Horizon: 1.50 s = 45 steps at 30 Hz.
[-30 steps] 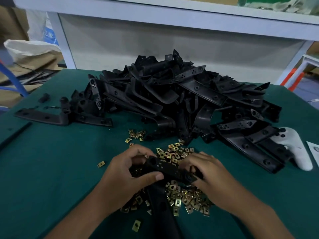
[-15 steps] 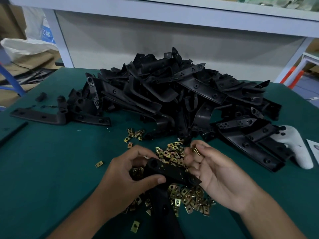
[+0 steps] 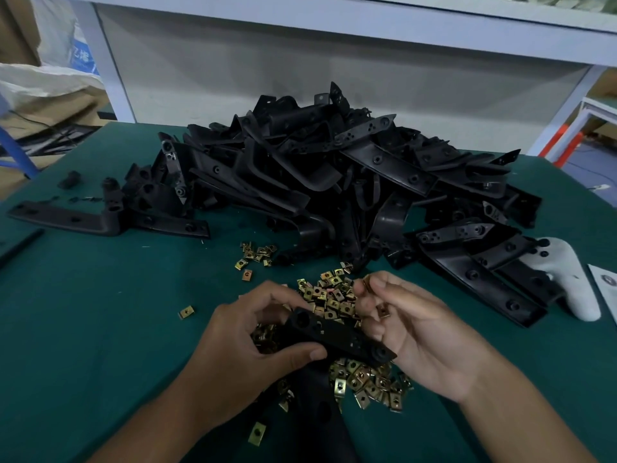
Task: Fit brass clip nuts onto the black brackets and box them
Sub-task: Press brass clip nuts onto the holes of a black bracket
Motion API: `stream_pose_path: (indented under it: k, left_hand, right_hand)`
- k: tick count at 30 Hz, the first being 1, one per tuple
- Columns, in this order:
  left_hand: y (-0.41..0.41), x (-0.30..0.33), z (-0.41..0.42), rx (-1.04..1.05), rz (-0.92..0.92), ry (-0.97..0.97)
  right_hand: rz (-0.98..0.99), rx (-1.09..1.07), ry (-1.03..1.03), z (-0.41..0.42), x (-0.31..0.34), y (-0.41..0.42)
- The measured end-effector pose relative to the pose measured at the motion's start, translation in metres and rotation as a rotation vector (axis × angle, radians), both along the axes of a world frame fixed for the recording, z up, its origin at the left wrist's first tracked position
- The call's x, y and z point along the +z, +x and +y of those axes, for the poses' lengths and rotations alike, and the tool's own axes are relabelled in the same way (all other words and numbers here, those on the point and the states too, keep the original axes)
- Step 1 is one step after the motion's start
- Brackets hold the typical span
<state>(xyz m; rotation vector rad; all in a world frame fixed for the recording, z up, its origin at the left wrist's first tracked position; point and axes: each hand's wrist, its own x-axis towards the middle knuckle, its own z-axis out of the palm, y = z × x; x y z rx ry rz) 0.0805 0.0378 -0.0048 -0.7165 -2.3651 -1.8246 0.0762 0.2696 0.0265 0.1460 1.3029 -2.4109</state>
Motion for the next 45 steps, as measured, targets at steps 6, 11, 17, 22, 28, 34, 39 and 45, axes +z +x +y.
stream_pose_path:
  k: [6, 11, 17, 22, 28, 34, 39, 45]
  left_hand:
    - [0.0022, -0.0036, -0.0015, 0.034, 0.062, -0.101]
    - [0.0017, -0.0033, -0.0019, 0.078, 0.126, -0.131]
    - [0.0025, -0.0025, -0.0013, 0.087, 0.14, -0.143]
    - [0.0032, -0.0019, -0.0002, 0.075, 0.133, -0.144]
    - [0.0014, -0.0016, -0.0005, 0.062, 0.114, -0.14]
    - [0.0006, -0.0027, -0.0018, 0.04, 0.07, -0.116]
    - [-0.0004, -0.0031, -0.0028, 0.011, 0.042, -0.106]
    - [-0.0001, -0.0031, -0.0023, 0.002, 0.042, -0.11]
  right_hand:
    - [0.082, 0.038, 0.123, -0.0024, -0.0022, 0.002]
    - [0.116, 0.071, 0.212, -0.0026, -0.0021, 0.0038]
    - [0.208, 0.058, 0.349, -0.0059, 0.0001, 0.0067]
    - [0.231, 0.088, 0.45, -0.007, 0.0013, 0.0097]
    - [0.255, 0.11, 0.463, -0.0064, -0.0001, 0.0091]
    - [0.232, 0.068, 0.383, -0.0042, -0.0031, 0.0064]
    - [0.26, 0.12, 0.465, -0.0023, -0.0042, 0.0059]
    - [0.261, 0.181, 0.415, -0.0037, -0.0003, 0.0092]
